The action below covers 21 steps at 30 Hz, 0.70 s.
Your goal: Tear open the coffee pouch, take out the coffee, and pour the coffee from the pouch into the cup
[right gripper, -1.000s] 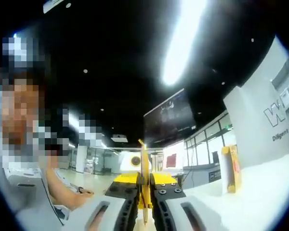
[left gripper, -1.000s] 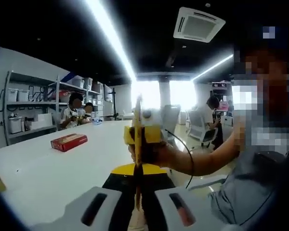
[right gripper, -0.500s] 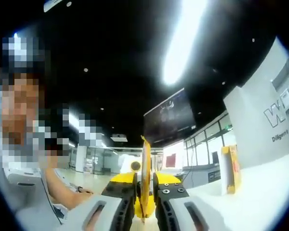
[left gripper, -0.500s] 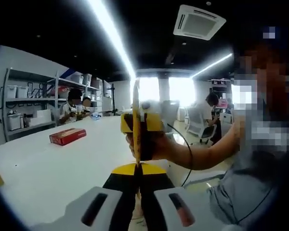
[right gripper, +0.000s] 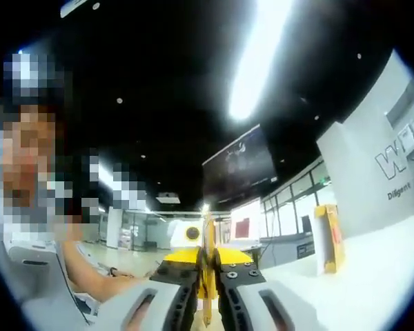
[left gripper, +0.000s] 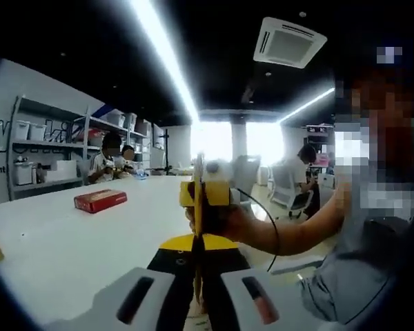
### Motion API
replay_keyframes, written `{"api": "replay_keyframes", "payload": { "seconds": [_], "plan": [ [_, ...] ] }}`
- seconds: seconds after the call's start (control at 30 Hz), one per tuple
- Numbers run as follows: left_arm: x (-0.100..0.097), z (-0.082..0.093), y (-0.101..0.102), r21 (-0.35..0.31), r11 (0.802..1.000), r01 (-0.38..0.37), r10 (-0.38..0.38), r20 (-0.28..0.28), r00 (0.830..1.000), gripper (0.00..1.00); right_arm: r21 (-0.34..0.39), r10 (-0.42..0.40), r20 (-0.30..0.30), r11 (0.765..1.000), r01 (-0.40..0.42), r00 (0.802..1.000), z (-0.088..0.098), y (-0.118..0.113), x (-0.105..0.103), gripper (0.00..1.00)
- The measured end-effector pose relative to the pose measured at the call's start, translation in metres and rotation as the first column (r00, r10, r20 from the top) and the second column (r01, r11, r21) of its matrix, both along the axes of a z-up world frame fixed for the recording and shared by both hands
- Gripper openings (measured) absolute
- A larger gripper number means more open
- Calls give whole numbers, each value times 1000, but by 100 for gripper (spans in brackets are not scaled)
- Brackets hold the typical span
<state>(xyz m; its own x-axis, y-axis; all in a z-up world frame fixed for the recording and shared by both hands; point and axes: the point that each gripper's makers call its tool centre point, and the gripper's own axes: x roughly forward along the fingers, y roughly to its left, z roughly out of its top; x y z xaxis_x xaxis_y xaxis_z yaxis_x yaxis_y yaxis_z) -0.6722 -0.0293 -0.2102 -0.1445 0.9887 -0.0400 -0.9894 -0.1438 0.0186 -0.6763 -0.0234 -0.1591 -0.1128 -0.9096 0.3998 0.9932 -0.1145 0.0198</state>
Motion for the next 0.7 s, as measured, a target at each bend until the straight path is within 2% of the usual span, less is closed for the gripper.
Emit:
{"api": "replay_keyframes", "payload": {
  "seconds": [0.07,0.23,0.33,0.37,0.43,0.5,0.63,0.7],
  "plan": [
    [0,-3,-1,-10,1000,2,-2,0,1000,4,-36,-4,4,999,5,1000,7,6,-1,14],
    [-1,-3,-2,-5,1000,1,-1,11,1000,4,-69,-3,17,998,4,1000,9,11,-2,5],
    [3,-2,1,6,1000,21,-21,22,1000,8,-93,38,46,995,-33,998,10,11,1,2],
    [4,-1,1,11,1000,23,-24,24,999,11,-95,24,43,995,-20,999,10,11,0,2],
    [3,1,2,18,1000,19,-19,20,1000,10,-97,19,39,995,-15,999,10,12,1,2],
    [4,1,2,11,1000,20,-20,5,1000,5,-100,47,43,994,-42,998,10,11,4,3],
    [5,1,1,2,999,32,-32,-4,999,4,-102,69,41,993,-65,997,13,11,4,11],
    [5,0,2,-6,999,33,-33,-9,999,4,-107,66,40,992,-61,997,16,12,1,11]
  ]
}}
